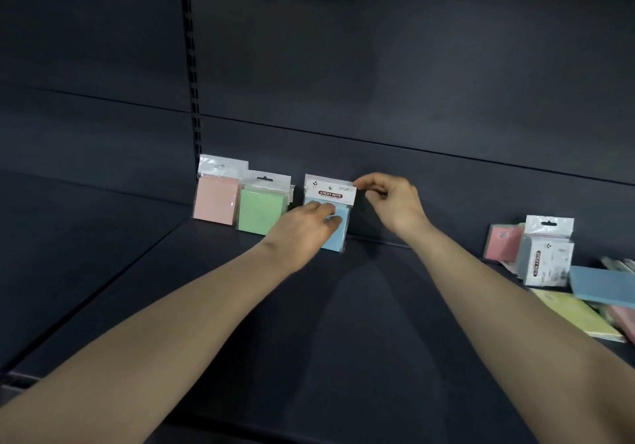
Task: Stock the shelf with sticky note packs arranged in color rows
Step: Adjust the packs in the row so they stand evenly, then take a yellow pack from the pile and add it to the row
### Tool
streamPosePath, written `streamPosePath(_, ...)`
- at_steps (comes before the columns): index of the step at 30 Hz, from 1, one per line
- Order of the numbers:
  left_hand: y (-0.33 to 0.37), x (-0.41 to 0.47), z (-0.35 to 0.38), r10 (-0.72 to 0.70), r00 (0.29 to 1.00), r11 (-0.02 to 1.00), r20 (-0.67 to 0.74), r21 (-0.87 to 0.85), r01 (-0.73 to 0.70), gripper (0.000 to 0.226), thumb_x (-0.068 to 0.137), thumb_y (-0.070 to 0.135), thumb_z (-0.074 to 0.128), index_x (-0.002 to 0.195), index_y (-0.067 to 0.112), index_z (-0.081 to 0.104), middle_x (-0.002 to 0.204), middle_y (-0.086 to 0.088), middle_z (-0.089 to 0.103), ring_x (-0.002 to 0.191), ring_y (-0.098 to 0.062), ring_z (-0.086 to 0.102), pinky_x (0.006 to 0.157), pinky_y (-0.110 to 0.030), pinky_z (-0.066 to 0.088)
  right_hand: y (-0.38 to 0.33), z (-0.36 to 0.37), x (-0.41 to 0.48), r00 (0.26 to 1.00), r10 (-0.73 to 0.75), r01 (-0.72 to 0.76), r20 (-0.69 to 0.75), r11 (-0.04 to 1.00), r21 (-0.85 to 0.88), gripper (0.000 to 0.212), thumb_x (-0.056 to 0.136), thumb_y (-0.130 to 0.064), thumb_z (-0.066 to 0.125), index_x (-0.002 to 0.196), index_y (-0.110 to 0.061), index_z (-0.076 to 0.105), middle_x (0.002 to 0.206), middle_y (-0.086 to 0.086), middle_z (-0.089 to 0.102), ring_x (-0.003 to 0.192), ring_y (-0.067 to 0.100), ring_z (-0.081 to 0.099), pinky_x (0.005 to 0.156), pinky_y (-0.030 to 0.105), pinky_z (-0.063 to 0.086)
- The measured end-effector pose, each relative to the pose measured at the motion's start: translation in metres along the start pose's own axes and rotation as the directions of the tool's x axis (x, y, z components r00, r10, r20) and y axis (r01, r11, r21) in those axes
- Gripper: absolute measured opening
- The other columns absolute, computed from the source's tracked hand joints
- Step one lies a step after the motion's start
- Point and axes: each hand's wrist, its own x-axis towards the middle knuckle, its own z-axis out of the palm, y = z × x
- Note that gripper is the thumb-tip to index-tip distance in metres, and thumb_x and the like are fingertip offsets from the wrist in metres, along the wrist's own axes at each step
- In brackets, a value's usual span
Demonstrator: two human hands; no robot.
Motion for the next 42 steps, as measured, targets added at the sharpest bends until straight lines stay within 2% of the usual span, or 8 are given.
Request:
streamPosePath(4,0.003,0.002,0.003,-0.024,0.999,1.000,0.028,0.019,0.023,0.065,0.048,0.011,0.090,0.109,0.012,0.067,0.112,-0.008,0.061,0.086,-0.025,0.063,0.061,-0.032,0.057,0.018,-0.015,-0.011,0.987,-0.139,0.115,-0.082,0.962,-0.247,0.031,0.091,-0.010,0.055,0.116,-0.024,0.067,0.105,-0.003,0.070,0.102,0.017,0.061,0.092,0.028,0.047)
streamPosePath(6,0.004,0.000,0.001,-0.027,1.000,1.000,0.014,0.017,0.027,0.059,0.058,0.015,0.087,0.113,0.011,0.065,0.116,-0.008,0.060,0.090,-0.026,0.062,0.066,-0.034,0.056,0.029,-0.022,-0.017,0.966,-0.243,0.192,-0.089,0.903,-0.385,0.032,0.091,-0.012,0.057,0.122,-0.020,0.063,0.113,0.000,0.068,0.106,0.024,0.056,0.092,0.030,0.043)
streamPosePath(9,0.003,-0.002,0.000,-0.048,0.999,0.999,0.002,0.016,0.048,0.056,0.060,0.017,0.087,0.112,0.010,0.066,0.113,-0.010,0.061,0.089,-0.028,0.062,0.066,-0.034,0.056,0.043,-0.032,-0.025,0.947,-0.316,0.253,-0.068,0.855,-0.453,0.035,0.091,-0.013,0.059,0.126,-0.016,0.060,0.121,0.002,0.064,0.108,0.026,0.054,0.098,0.031,0.042)
streamPosePath(15,0.005,-0.001,-0.011,-0.078,0.997,0.996,0.013,-0.035,0.078,0.052,0.080,0.018,0.073,0.128,0.010,0.055,0.131,-0.009,0.051,0.108,-0.029,0.054,0.084,-0.040,0.053,0.051,-0.043,-0.037,0.950,-0.313,0.255,-0.020,0.808,-0.531,0.038,0.093,-0.020,0.058,0.131,-0.017,0.057,0.124,0.002,0.063,0.109,0.027,0.053,0.099,0.039,0.045)
streamPosePath(21,0.011,-0.004,-0.033,-0.100,0.995,0.991,-0.009,-0.087,0.098,0.054,0.089,0.023,0.065,0.139,0.014,0.046,0.140,-0.006,0.044,0.119,-0.029,0.047,0.096,-0.039,0.046,0.043,-0.067,-0.068,0.949,-0.316,0.238,-0.016,0.746,-0.622,0.040,0.091,-0.022,0.061,0.130,-0.016,0.057,0.122,0.006,0.064,0.109,0.032,0.055,0.092,0.047,0.047)
streamPosePath(31,0.082,0.012,-0.078,0.017,0.983,0.975,-0.185,-0.213,-0.057,0.051,0.082,0.029,0.072,0.129,0.014,0.057,0.116,-0.008,0.058,0.101,-0.032,0.055,0.081,-0.043,0.052,0.054,-0.148,-0.155,0.962,-0.269,0.125,-0.055,0.608,-0.784,0.040,0.090,-0.031,0.046,0.123,-0.014,0.061,0.109,0.007,0.066,0.097,0.035,0.058,0.080,0.042,0.046)
streamPosePath(35,0.130,0.035,-0.088,0.066,0.979,0.964,-0.195,-0.241,-0.114,0.050,0.085,0.034,0.068,0.130,0.017,0.056,0.119,-0.006,0.056,0.105,-0.031,0.053,0.082,-0.046,0.051,0.075,-0.196,-0.184,0.963,-0.247,0.055,-0.105,0.565,-0.824,0.035,0.088,-0.027,0.053,0.120,-0.015,0.063,0.107,0.007,0.067,0.092,0.037,0.058,0.076,0.043,0.045)
streamPosePath(42,0.230,0.085,-0.090,0.109,0.988,0.946,-0.114,-0.292,-0.138,0.048,0.090,0.039,0.060,0.133,0.019,0.052,0.130,-0.003,0.051,0.116,-0.026,0.048,0.090,-0.043,0.048,0.134,-0.291,-0.218,0.986,-0.154,0.027,-0.067,0.539,-0.842,0.041,0.092,-0.032,0.045,0.128,-0.017,0.058,0.115,0.008,0.065,0.101,0.037,0.057,0.086,0.046,0.046)
